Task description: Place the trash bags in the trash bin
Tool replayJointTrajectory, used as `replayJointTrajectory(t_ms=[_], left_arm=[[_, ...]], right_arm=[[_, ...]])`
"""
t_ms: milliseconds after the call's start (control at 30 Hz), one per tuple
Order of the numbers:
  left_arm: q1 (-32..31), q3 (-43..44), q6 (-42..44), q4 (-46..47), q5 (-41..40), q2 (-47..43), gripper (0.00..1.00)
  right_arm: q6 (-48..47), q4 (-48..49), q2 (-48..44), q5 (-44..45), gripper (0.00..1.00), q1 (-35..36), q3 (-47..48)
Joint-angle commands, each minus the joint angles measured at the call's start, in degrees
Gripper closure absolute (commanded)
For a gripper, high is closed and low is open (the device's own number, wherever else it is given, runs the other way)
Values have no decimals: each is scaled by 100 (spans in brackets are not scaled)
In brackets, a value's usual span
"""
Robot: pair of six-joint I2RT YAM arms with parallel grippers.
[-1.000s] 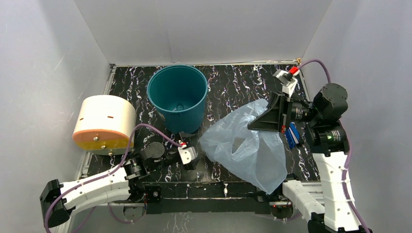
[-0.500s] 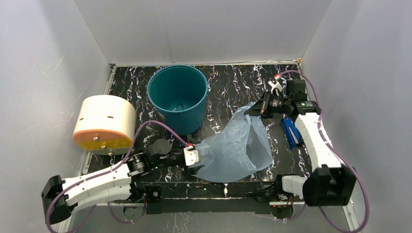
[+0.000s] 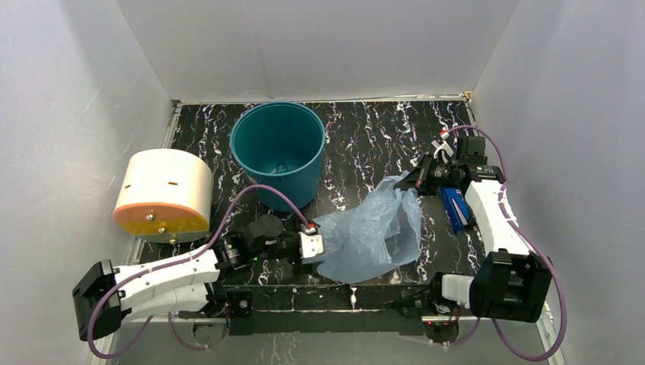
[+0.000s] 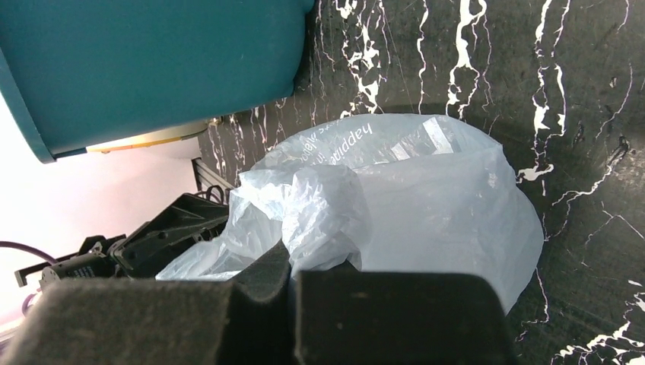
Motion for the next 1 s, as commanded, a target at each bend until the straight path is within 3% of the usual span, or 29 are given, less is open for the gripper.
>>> replayJointTrajectory(t_ms=[0, 300, 500, 567, 633, 667, 767, 967], left_arm=[[-23, -34, -84, 270, -40, 132, 5], [-23, -56, -102, 647, 61, 1013, 6], [-23, -211, -208, 1201, -457, 1419, 11], [-23, -131, -201, 1168, -450, 1677, 21], [-23, -79, -253, 1182, -445, 1855, 41], [-23, -89, -318, 1277, -483, 1885, 59], [-25, 6, -540, 1378, -529, 1648, 98], [-23, 595, -786, 1093, -268, 818, 100]], right_arm=[[-134, 130, -54, -177, 100, -16, 25], [-171, 129, -42, -209, 100, -12, -19], [-133, 179, -100, -348, 100, -14, 39], [-204, 53, -65, -362, 100, -18, 158], [-227, -8, -82, -388, 100, -18, 259], [-212, 1, -106, -407, 100, -18, 279], [-179, -12, -229, -389, 100, -11, 355], [49, 130, -713, 122, 100, -18, 663]])
